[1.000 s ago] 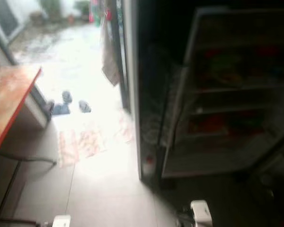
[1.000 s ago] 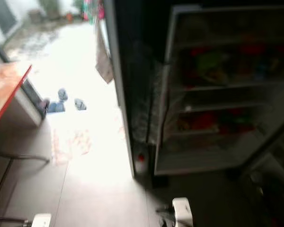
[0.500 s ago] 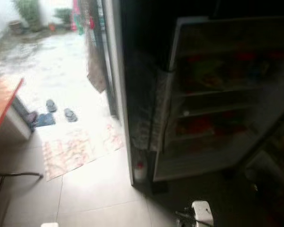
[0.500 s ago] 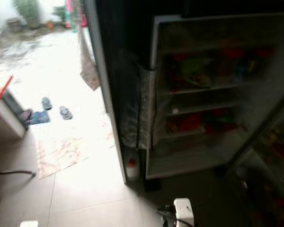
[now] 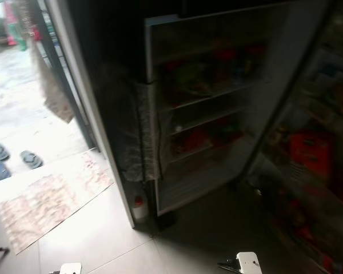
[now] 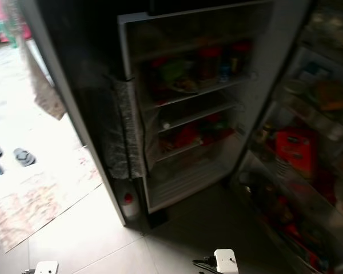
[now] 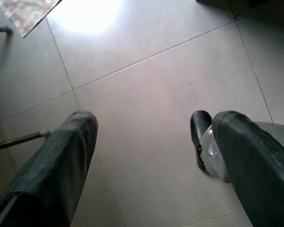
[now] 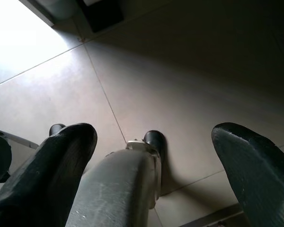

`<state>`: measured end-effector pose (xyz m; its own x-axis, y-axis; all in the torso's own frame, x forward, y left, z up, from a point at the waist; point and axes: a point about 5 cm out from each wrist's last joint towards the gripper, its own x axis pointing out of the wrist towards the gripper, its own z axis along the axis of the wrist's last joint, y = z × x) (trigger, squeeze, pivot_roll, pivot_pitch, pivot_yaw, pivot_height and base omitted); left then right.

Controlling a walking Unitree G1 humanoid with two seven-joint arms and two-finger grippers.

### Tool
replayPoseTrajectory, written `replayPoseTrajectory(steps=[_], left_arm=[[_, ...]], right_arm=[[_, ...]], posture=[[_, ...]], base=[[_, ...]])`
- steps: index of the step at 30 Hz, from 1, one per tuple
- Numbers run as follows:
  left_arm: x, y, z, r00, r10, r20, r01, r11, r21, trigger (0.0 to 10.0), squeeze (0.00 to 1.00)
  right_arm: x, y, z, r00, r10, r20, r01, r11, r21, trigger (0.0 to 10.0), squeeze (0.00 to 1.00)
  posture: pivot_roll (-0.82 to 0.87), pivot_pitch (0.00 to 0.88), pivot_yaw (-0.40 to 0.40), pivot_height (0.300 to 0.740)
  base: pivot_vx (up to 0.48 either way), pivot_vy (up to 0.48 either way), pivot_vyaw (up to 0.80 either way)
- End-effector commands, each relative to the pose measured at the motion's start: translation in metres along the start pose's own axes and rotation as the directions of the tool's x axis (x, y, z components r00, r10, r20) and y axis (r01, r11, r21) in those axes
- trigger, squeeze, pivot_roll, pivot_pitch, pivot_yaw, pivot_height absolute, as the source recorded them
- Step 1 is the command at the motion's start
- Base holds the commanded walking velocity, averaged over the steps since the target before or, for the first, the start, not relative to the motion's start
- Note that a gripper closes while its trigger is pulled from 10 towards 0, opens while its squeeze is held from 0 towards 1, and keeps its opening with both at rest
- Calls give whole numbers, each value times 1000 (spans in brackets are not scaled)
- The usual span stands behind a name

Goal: Restocking fridge

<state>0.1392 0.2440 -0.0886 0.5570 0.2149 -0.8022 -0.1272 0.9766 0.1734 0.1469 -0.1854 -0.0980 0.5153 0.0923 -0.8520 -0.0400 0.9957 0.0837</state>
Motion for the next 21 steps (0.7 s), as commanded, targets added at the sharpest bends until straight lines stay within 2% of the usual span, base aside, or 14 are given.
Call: replayPoseTrajectory(steps=[1,3,9,17,21], left_arm=[[-1,-5,-5,1000,-3,-31,4,1000,18,10000,0],[0,-6,-5,1000,-6,-28,7,999,31,10000,0],[-1,-7,-5,1000,-5,-30,6,999,38,10000,0],[-2,7,-8,999,9,-34,-8,999,43,10000,0],[-2,9,-8,999,12,-35,-10,999,50,10000,0]], right_arm=[[0,-2,1,1000,-6,2,6,1000,0,10000,0],[0,-2,1,1000,-7,2,7,1000,2,10000,0],[0,-3,1,1000,-10,-1,10,1000,-5,10000,0],[0,-2,2,1000,-19,5,19,1000,3,10000,0],[0,-1,2,1000,-16,8,16,1000,17,10000,0]], posture=[[17,27,20,740],[12,26,19,740],[11,25,17,740],[4,26,26,740],[2,25,30,740]], base=[[0,480,-775],[0,401,-769],[0,0,-769],[0,0,-748],[0,0,-723]])
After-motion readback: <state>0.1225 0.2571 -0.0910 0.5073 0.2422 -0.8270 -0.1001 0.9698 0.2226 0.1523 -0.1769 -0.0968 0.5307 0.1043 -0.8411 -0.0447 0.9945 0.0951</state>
